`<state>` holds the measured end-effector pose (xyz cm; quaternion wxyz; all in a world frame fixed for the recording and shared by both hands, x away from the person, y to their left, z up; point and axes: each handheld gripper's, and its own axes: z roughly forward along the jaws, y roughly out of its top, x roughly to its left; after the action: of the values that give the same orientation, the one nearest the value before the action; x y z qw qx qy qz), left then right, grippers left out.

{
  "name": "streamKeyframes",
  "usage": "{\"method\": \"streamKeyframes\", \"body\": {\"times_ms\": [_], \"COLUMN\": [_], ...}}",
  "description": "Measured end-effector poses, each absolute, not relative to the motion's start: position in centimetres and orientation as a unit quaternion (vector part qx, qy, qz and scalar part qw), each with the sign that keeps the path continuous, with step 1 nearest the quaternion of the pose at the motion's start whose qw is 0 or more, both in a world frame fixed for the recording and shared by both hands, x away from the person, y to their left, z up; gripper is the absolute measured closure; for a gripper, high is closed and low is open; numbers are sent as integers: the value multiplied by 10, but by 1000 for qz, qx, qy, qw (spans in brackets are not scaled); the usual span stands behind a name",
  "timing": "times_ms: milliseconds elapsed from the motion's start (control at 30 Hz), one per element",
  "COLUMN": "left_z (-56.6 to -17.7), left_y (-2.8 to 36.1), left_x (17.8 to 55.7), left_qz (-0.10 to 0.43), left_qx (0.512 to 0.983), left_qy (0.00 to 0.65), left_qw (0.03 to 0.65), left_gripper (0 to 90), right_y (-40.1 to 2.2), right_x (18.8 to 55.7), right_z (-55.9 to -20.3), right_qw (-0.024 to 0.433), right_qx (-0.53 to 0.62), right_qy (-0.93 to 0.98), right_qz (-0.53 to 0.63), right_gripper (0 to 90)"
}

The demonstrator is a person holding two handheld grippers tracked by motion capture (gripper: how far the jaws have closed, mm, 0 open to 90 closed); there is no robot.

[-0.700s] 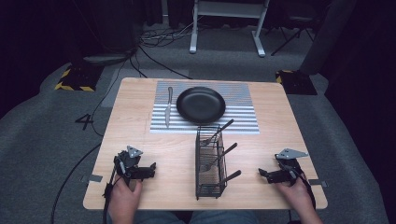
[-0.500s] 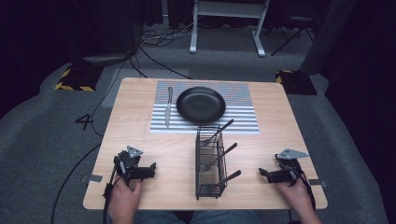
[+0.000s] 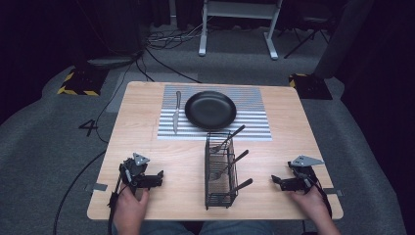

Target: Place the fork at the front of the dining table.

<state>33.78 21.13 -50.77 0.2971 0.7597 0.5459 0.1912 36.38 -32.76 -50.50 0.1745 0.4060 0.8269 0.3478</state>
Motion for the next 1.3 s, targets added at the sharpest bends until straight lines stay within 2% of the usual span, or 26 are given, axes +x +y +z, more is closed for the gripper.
{"method": "streamKeyframes", "body": {"times_ms": [33,167,267,600,800,933,1167,1300], "left_z": [-508,-508,-508,-508,-508,-508,-508,-508], "left_y": [211,211,211,211,211,211,211,211], "left_x": [338,338,338,338,338,338,338,338], "left_qz": [191,191,191,191,191,191,191,191], "left_qx": [760,760,760,760,760,760,760,760], "left_qy": [546,546,546,546,546,546,546,546], "left_qw": [297,297,297,297,297,297,297,297], "left_gripper": [2,2,2,2,2,2,2,2], "right_y": [-328,-330,-332,-322,-317,-313,-305,-299], "right_x": [364,358,352,324,312,303,291,286], "right_z": [-504,-496,-486,-439,-418,-403,-382,-374], "right_qw": [175,164,155,144,131,138,114,113], "right_qx": [408,412,410,368,345,325,289,277], "right_qy": [826,828,825,833,840,846,850,853], "right_qz": [346,342,357,387,399,398,427,429], "right_gripper": [105,352,383,392,396,396,411,439]}}
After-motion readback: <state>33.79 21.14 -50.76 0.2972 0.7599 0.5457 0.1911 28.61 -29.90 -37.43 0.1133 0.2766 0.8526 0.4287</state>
